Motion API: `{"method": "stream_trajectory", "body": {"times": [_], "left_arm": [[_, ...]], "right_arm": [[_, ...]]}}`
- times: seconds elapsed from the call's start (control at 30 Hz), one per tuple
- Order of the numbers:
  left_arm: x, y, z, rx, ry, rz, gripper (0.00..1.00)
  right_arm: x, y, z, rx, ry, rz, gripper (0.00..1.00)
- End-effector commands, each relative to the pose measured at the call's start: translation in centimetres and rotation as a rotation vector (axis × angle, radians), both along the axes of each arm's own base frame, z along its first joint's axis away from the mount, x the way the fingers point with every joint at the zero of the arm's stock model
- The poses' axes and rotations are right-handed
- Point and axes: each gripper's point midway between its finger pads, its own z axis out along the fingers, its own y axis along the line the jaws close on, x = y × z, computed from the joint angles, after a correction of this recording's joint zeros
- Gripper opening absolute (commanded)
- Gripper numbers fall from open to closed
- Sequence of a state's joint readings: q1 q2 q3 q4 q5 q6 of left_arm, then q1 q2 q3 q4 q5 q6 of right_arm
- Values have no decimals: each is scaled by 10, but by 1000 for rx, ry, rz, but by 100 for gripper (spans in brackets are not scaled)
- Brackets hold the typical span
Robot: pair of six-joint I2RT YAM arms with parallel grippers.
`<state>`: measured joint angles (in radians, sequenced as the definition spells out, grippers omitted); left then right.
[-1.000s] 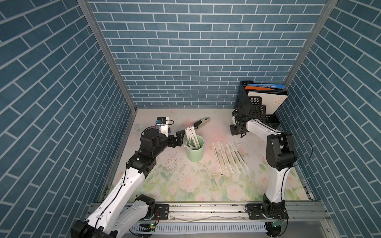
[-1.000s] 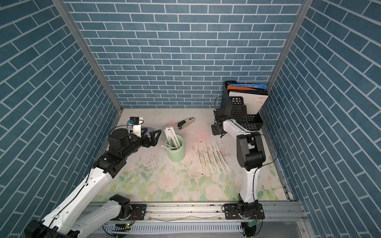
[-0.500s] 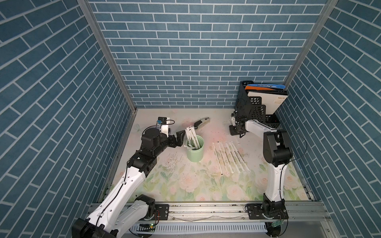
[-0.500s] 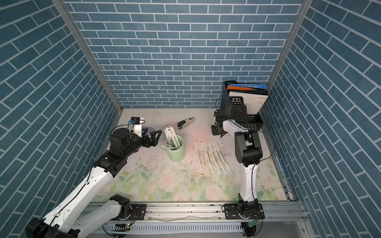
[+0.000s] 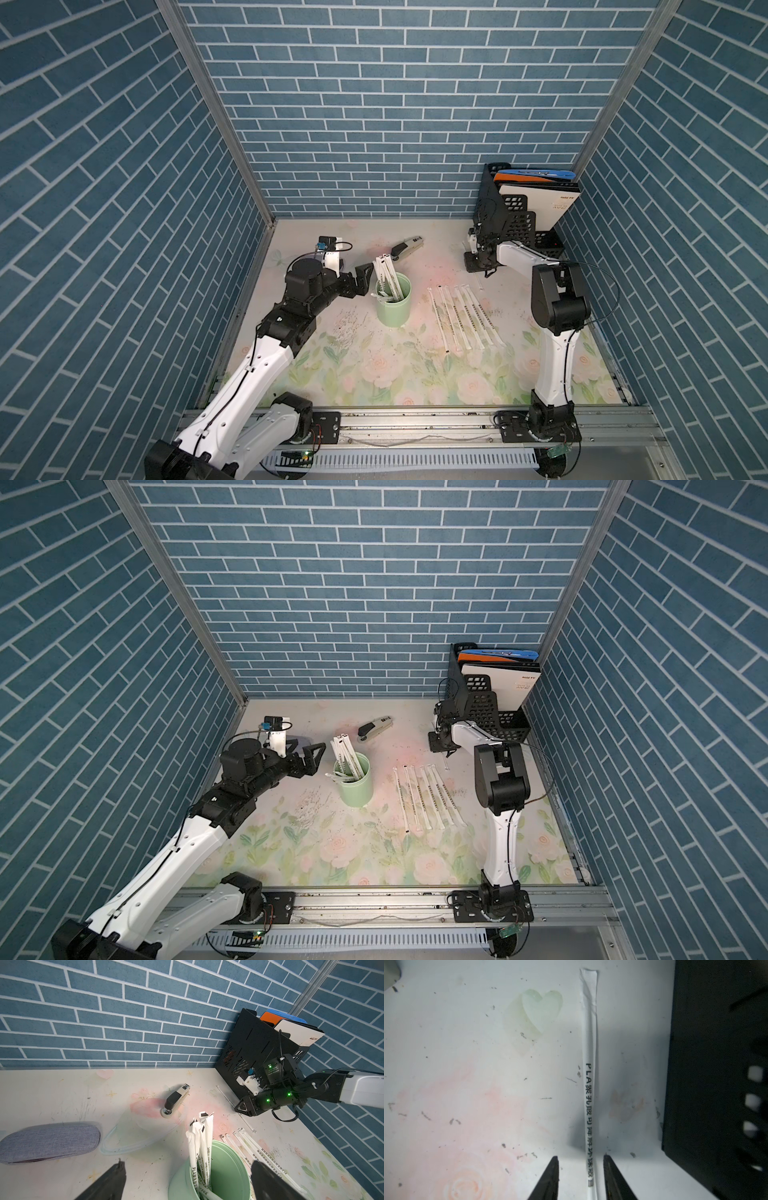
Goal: Take the straws out of the storage container
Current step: Place the straw at the center of the board.
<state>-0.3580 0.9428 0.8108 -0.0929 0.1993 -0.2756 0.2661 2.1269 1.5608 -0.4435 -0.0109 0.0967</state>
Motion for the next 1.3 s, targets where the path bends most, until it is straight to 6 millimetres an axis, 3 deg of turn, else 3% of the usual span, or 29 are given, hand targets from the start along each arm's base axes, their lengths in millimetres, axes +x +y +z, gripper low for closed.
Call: {"method": "stream_trajectory", "body": {"times": [0.0,0.3,0.5,0.7,1.13,1.27], "left_arm": [[1,0,8,2,-23,1,100],[1,0,9,0,-23,1,100],[0,0,8,3,-22,1,100],[-1,0,11,-3,-29,-2,100],[-8,-1,24,-28,-67,-21,100],[-9,-1,26,-32,-73,-22,99]], "right_arm": [[-3,-1,-18,13,32,2,34],[-9,-5,-27,29,48,-6,29],[-16,-8,-32,29,65,-12,16],[-26,-12,-23,26,57,-19,9],[-108,-43,8,-5,51,-83,7],[-136,-55,6,-36,64,-109,7]]}}
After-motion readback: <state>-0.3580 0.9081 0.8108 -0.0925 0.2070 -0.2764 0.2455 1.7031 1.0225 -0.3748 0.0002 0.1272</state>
